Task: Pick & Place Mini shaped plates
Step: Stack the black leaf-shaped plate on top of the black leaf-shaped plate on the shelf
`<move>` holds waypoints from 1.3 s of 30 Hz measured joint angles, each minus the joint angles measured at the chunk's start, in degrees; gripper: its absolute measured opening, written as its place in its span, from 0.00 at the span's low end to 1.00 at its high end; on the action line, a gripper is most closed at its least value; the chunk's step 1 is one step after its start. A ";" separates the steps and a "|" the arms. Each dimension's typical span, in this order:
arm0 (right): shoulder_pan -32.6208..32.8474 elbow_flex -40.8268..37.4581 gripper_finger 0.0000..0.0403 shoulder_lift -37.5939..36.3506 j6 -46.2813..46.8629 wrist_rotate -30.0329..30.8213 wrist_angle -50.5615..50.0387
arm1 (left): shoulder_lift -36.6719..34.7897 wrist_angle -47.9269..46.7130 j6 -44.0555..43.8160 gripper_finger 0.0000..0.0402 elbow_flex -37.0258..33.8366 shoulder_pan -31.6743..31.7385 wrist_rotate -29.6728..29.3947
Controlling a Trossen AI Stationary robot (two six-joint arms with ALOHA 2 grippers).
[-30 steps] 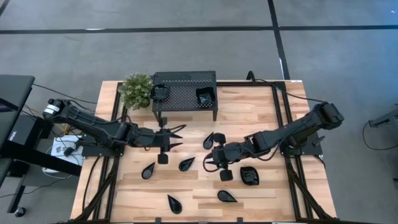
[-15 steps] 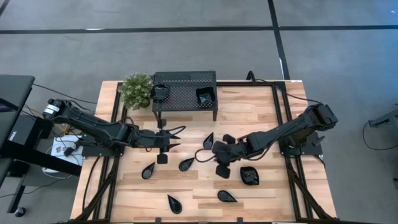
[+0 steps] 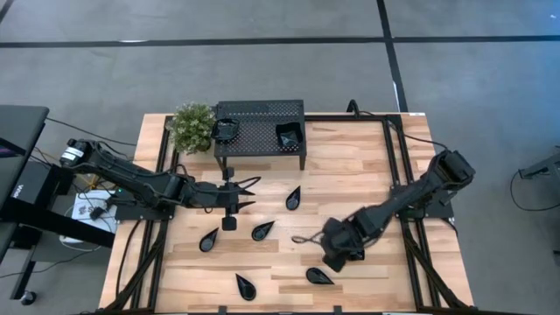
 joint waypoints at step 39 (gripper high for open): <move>10.53 0.82 0.40 12.63 0.15 1.01 -3.88 | 0.00 1.39 0.22 0.26 0.00 0.00 0.00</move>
